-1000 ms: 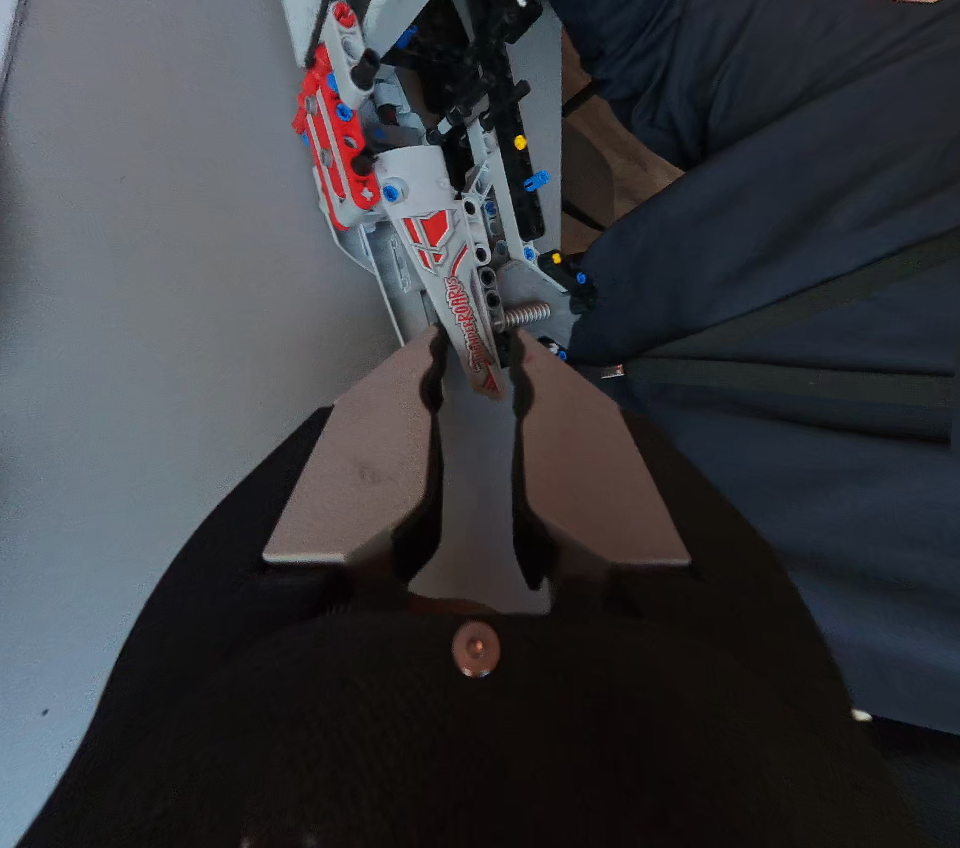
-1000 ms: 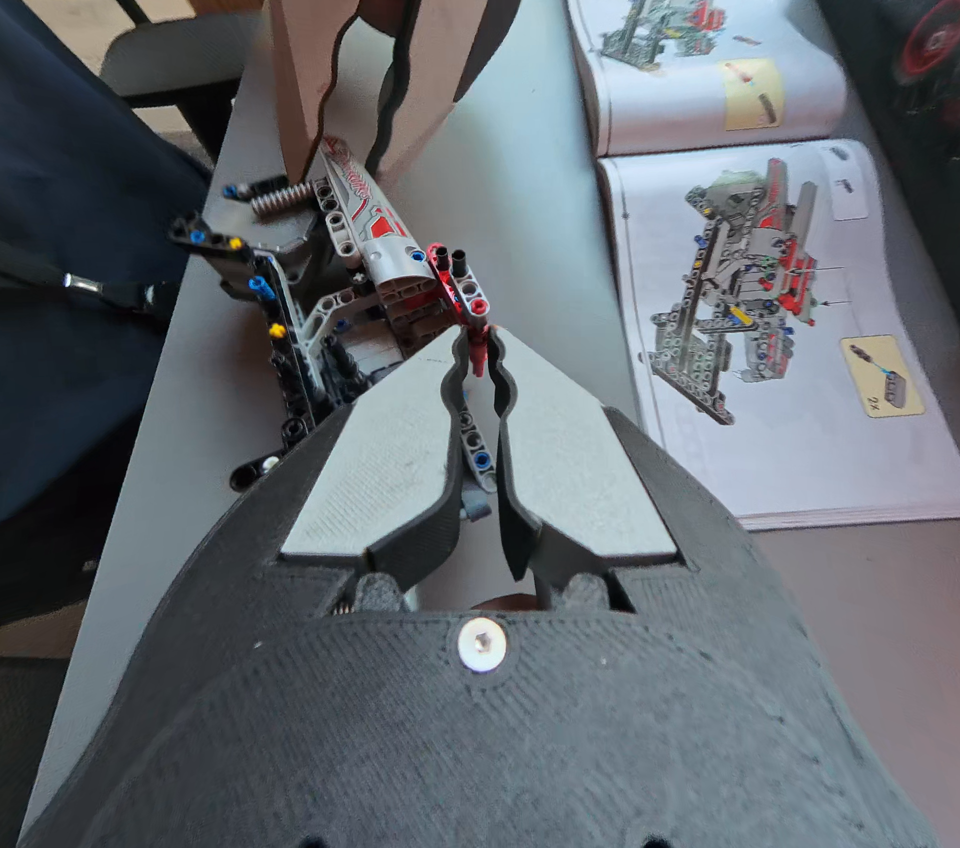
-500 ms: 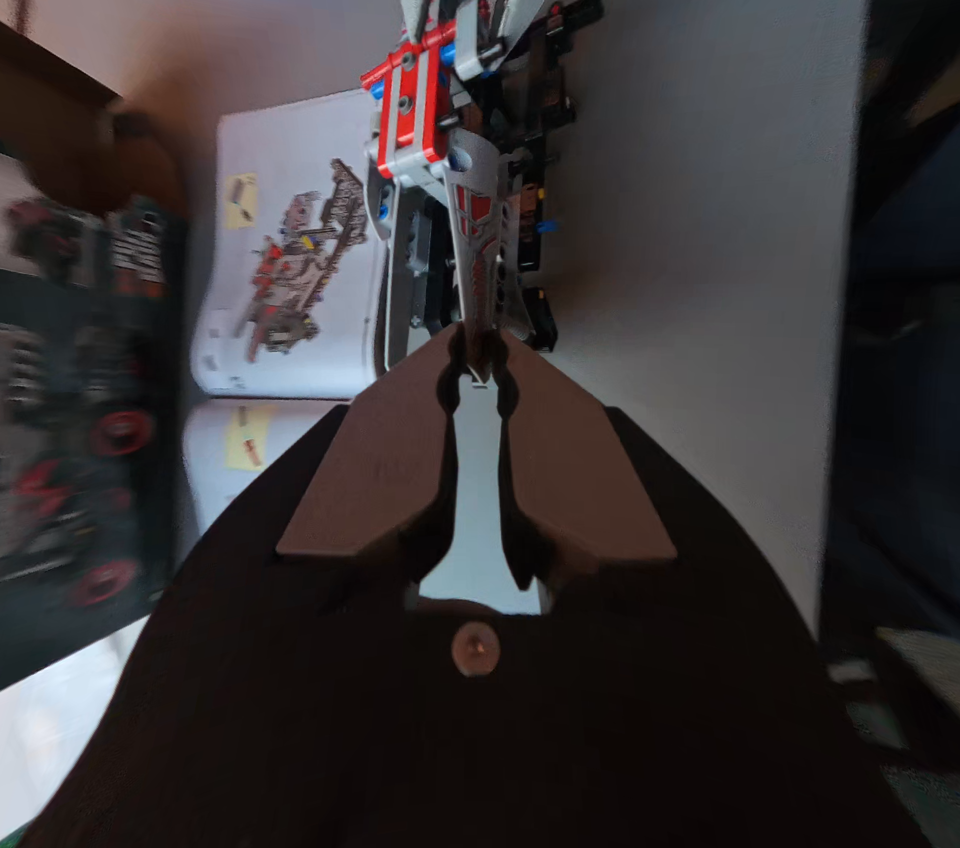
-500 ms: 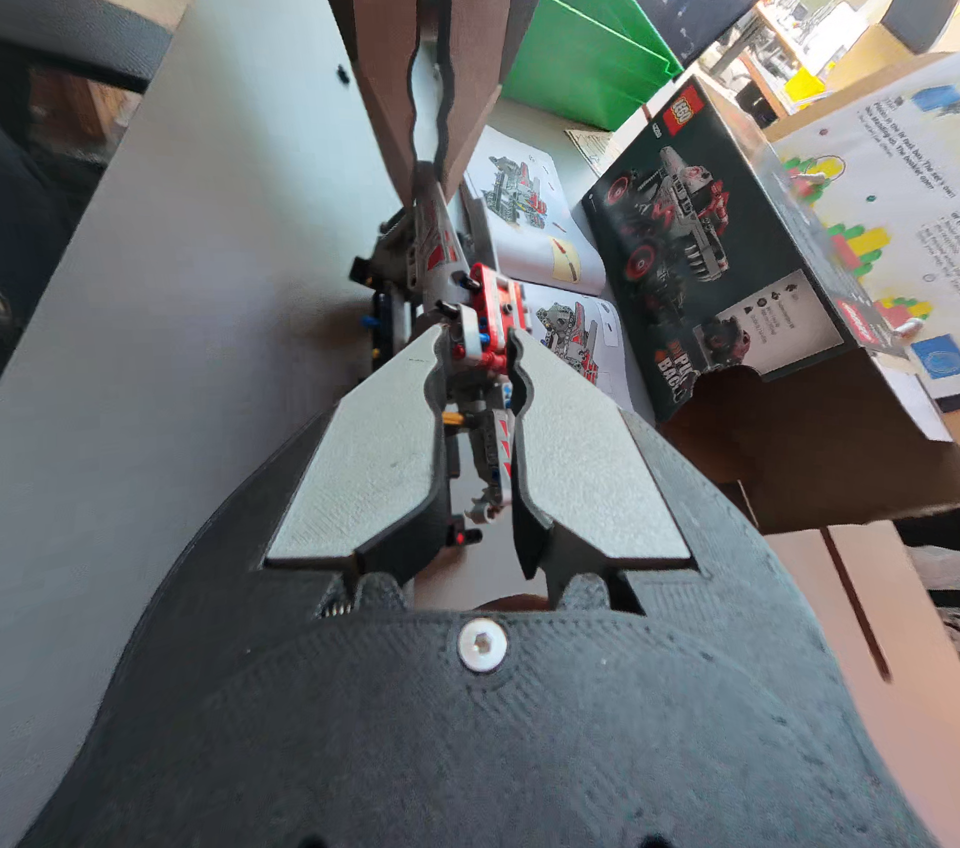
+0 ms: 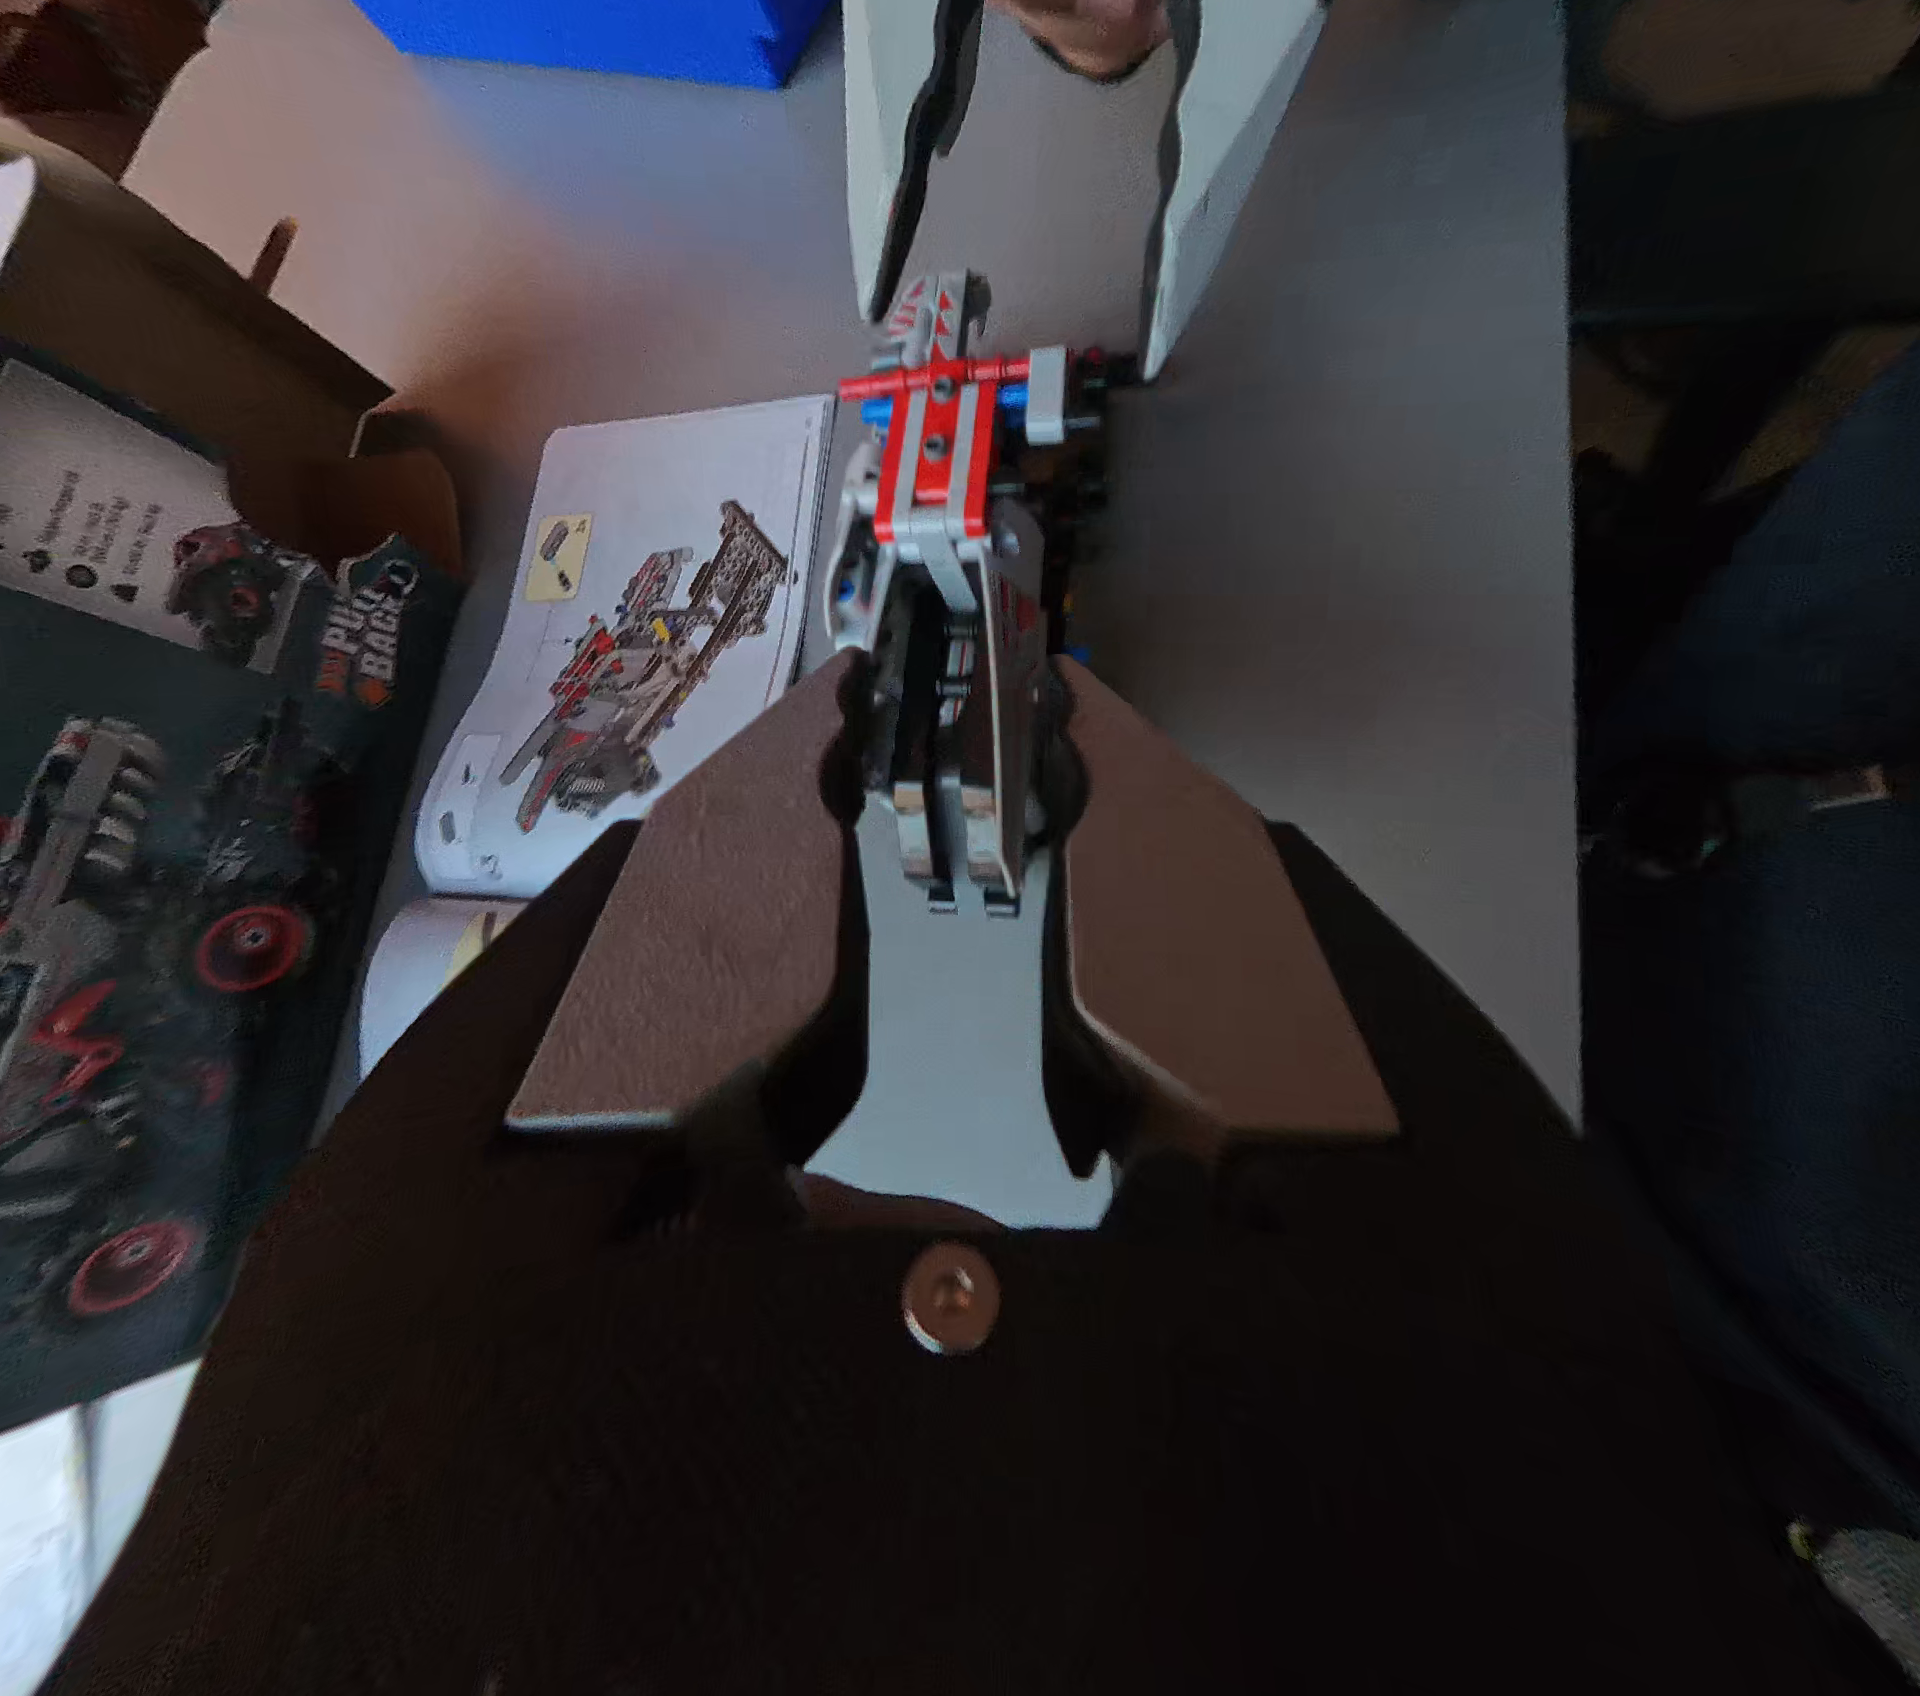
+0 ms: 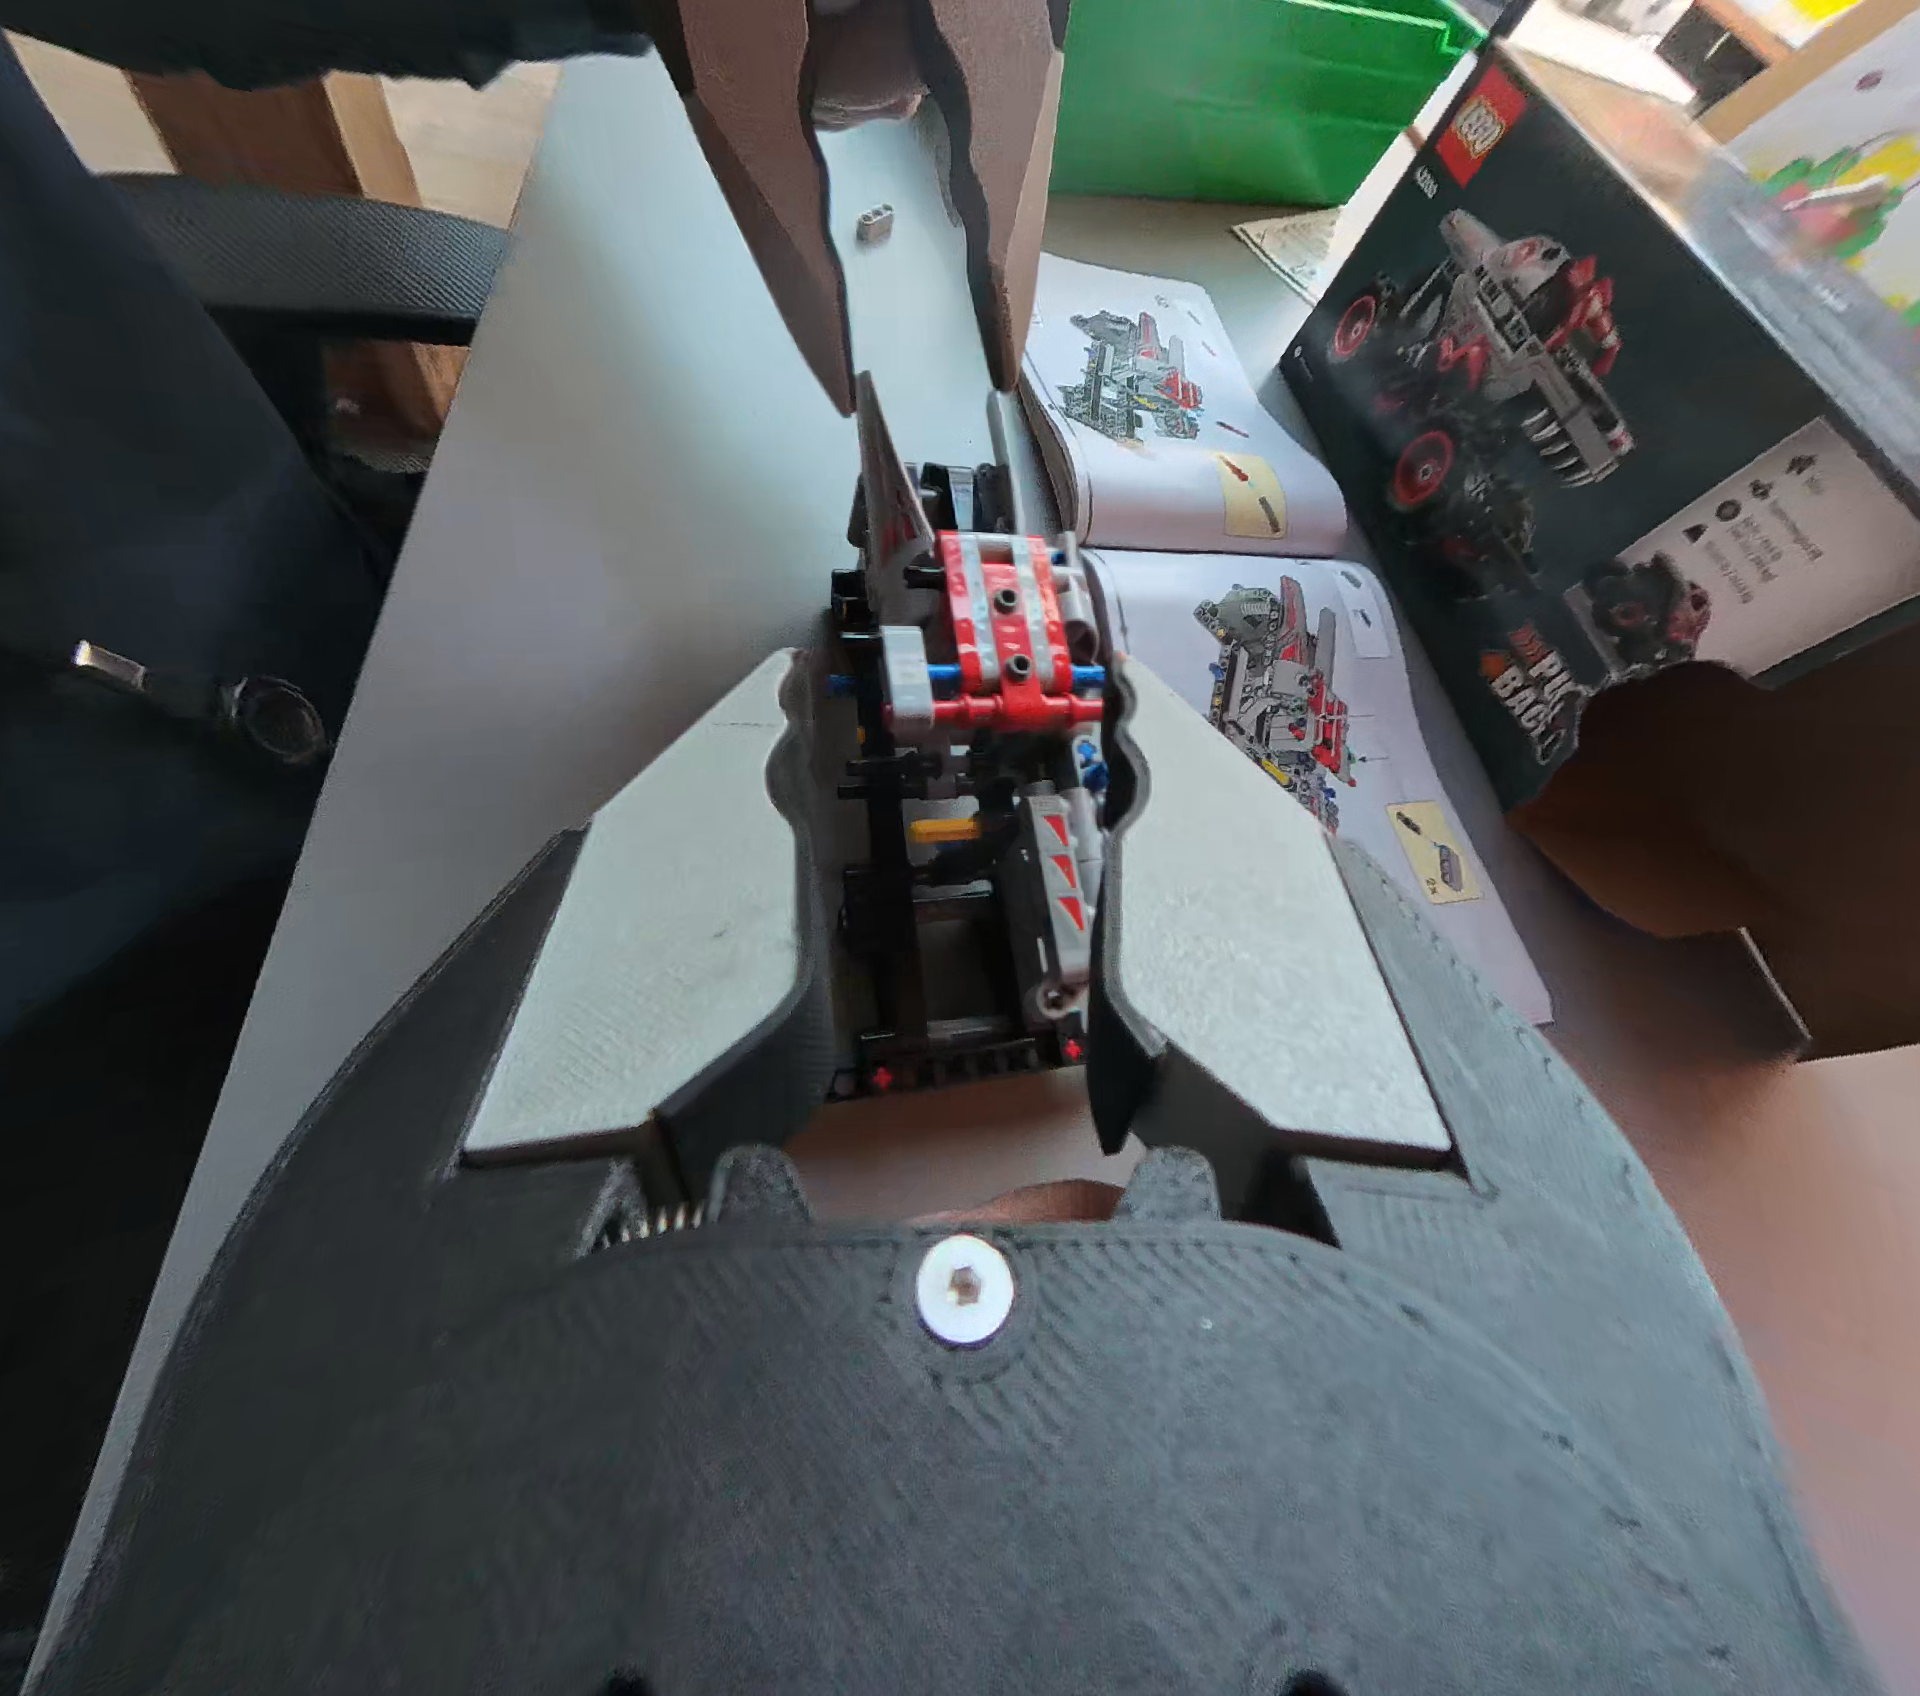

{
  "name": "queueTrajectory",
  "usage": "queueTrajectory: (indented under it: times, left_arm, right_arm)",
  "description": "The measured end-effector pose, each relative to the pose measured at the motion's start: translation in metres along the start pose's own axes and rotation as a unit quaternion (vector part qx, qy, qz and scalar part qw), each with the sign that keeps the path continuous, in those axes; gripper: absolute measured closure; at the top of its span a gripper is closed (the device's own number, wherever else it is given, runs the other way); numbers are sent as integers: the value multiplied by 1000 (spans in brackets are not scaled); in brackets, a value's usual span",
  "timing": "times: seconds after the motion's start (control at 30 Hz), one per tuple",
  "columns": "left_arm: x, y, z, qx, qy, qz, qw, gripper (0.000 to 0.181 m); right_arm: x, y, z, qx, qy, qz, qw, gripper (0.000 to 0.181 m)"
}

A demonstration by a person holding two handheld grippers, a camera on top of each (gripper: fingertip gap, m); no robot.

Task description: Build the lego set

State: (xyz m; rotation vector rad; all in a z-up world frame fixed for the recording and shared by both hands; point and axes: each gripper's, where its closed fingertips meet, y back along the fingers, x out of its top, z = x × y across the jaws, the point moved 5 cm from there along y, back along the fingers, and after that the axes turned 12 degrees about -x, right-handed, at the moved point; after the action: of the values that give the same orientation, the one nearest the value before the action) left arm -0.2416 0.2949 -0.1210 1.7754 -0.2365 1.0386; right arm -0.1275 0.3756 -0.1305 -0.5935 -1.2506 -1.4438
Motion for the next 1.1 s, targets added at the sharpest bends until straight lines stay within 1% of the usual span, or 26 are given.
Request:
queueTrajectory:
  times: [0.03, 0.1, 0.17, 0.23, 0.37, 0.53, 0.7, 0.77, 0.83, 0.93, 1.03, 1.1]
  left_arm:
    - [5, -2, -3, -14, 6, 12, 1000, 149]
    - [11, -10, -11, -35, 14, 23, 999, 146]
    - [12, -20, -21, -50, 27, 18, 998, 137]
    - [13, -27, -24, -82, 38, 17, 996, 130]
    - [14, -33, -29, -115, 25, 3, 993, 126]
    - [16, -39, -29, -169, 19, 3, 985, 140]
    - [15, -43, -33, -186, 21, 16, 982, 144]
    - [14, -43, -33, -187, 17, 20, 982, 143]
    - [14, -43, -32, -186, 14, 21, 982, 143]
    - [15, -43, -31, -178, 6, 19, 984, 144]
    - [15, -42, -30, -170, -2, 15, 985, 145]
    - [15, -42, -30, -168, -3, 15, 986, 144]
  right_arm:
    - [1, -1, 2, 6, -4, -3, 1000, 127]
    - [4, -4, 3, 19, -2, -9, 1000, 129]
    - [5, -7, 3, 27, 11, -24, 999, 130]
    - [2, -9, 2, 24, 32, -42, 998, 129]
    - [-3, -13, 2, 19, 49, -57, 997, 123]
    - [-3, -17, 3, 60, 28, -51, 996, 129]
    - [-3, -16, 8, 96, -18, -41, 994, 132]
    - [-3, -16, 8, 103, -25, -44, 993, 131]
    - [-3, -15, 8, 100, -13, -48, 994, 131]
    - [-2, -12, 8, 93, 1, -48, 995, 142]
    - [-2, -13, 8, 96, -8, -54, 994, 143]
    - [-2, -14, 7, 89, 2, -61, 994, 142]
